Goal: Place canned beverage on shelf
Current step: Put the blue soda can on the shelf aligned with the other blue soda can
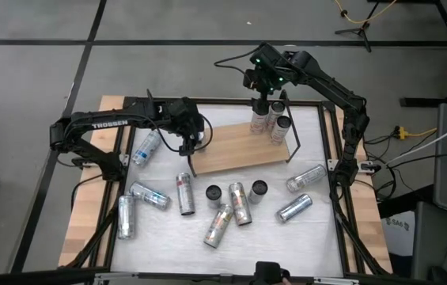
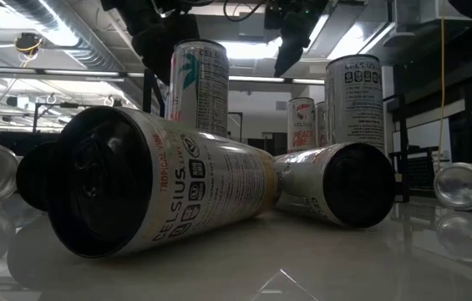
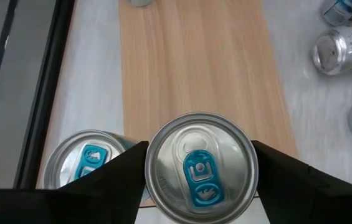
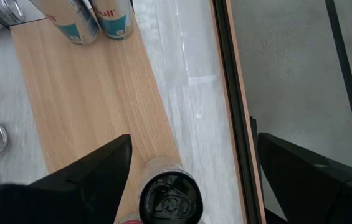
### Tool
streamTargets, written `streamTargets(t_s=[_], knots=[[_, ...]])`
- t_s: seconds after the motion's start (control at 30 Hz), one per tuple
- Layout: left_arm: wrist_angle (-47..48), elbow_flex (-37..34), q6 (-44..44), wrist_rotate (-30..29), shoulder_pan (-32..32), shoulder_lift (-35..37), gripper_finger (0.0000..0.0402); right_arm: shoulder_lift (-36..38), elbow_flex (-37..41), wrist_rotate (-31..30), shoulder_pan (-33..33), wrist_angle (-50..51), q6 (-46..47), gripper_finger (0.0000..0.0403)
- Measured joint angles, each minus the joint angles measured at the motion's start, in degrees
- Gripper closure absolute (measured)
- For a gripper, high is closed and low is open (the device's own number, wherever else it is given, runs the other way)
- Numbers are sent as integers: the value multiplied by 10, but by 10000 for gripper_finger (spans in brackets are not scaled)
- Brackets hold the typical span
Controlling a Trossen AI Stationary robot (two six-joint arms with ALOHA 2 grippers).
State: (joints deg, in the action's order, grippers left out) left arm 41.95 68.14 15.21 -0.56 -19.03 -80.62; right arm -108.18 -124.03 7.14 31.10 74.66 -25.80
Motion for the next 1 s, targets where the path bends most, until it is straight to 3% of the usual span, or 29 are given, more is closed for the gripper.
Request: streamTargets(t_s=[1.0], knots=[[2, 0, -2, -17, 0, 0, 144, 0, 0, 0, 0, 0, 0, 63]])
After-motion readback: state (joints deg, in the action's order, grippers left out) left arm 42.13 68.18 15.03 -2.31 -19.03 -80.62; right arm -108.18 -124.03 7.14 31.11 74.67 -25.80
